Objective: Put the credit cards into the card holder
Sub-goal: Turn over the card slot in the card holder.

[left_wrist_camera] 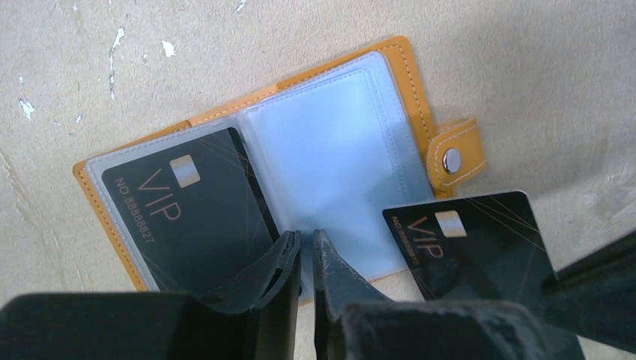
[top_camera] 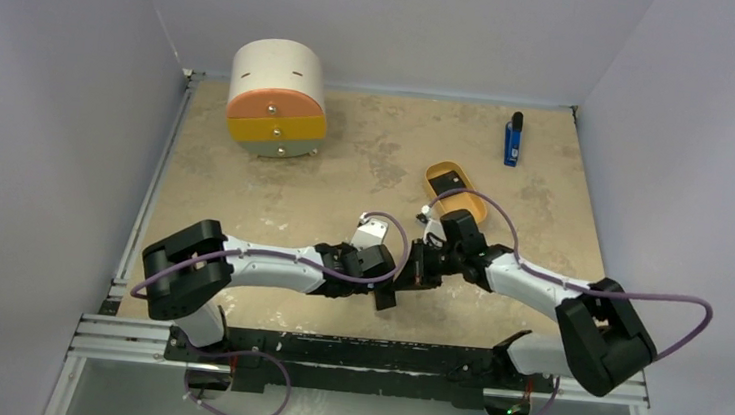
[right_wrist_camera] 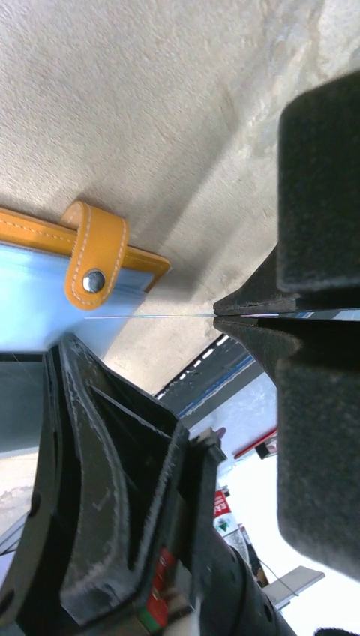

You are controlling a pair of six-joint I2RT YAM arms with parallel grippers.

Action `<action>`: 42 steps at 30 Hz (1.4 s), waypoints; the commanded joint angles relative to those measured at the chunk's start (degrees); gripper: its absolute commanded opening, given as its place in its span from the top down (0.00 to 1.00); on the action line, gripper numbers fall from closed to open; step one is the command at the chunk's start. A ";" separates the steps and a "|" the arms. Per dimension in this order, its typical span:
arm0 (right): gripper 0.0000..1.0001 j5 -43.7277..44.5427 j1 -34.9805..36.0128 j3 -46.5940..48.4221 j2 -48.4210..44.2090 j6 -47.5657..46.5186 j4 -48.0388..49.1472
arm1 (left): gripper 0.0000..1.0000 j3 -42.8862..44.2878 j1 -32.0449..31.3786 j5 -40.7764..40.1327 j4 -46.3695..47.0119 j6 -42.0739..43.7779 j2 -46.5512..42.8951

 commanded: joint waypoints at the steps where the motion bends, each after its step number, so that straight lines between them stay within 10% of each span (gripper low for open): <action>1: 1.00 1.41 0.29 1.28 -3.87 -0.91 -4.61 | 0.90 0.51 -0.14 -3.39 -1.26 -1.69 0.99; 42: 1.00 3.98 0.23 -1.08 -3.73 1.07 -2.99 | 0.98 -2.33 -0.14 -2.63 0.59 -2.79 -0.86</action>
